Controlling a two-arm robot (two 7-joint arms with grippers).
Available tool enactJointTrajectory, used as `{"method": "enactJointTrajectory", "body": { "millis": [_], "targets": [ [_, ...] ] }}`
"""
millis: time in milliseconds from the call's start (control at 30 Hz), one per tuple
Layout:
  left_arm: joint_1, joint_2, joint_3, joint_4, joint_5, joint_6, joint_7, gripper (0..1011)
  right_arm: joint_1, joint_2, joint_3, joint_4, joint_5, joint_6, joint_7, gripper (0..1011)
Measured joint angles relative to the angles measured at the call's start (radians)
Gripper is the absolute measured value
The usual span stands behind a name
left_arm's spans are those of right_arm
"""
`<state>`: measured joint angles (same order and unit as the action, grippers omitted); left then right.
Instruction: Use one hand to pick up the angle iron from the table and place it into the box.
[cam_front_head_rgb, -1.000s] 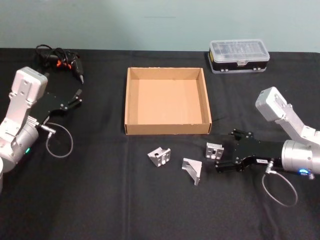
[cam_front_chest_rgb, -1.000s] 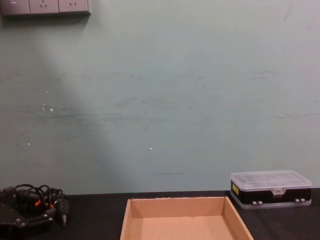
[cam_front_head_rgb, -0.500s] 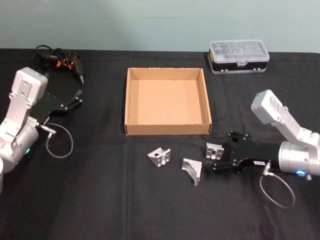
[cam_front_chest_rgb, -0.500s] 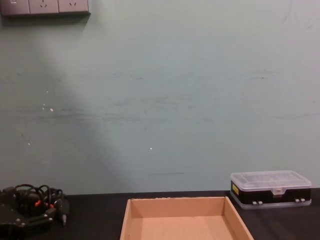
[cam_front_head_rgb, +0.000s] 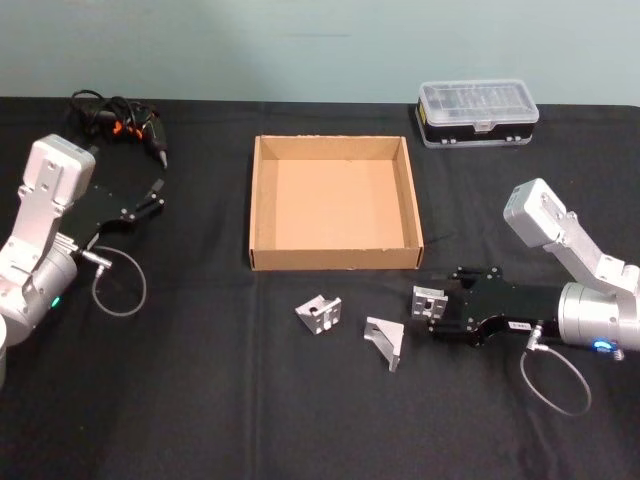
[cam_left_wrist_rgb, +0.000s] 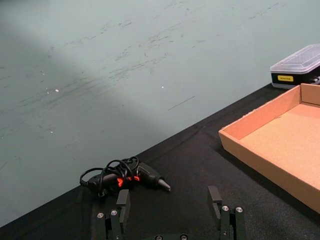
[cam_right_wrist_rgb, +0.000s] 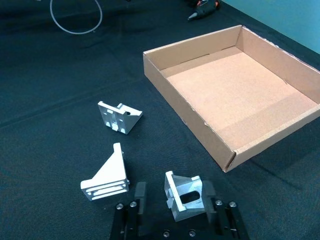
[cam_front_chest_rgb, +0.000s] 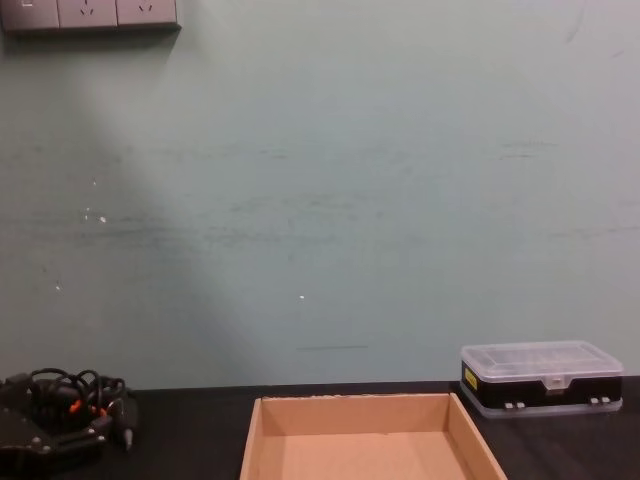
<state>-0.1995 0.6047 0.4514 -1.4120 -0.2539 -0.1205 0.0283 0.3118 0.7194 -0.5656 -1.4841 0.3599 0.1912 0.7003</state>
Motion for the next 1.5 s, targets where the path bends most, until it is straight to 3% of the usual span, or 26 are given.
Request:
{"method": "enactJointTrajectory", "body": {
  "millis": [700,1167,1433,1500],
  "targets": [
    [0.0,0.0,0.0,0.0,0.0,0.0,0.0,1011,0.0,0.001,0.001,-0.001,0.002,0.0,0.0,87],
    [0.0,0.0,0.0,0.0,0.0,0.0,0.0,1011,-0.001,0.001,0.001,-0.001,0.002,-0.001,0.0,77],
    [0.0,0.0,0.0,0.0,0.0,0.0,0.0,1011,-0.01,0.012,0.053,-0.047,0.063,-0.046,0.01,77],
    [0.0,0.0,0.0,0.0,0.0,0.0,0.0,1011,0.002,0.019,0.073,-0.066,0.103,-0.047,0.03,75]
  ]
}}
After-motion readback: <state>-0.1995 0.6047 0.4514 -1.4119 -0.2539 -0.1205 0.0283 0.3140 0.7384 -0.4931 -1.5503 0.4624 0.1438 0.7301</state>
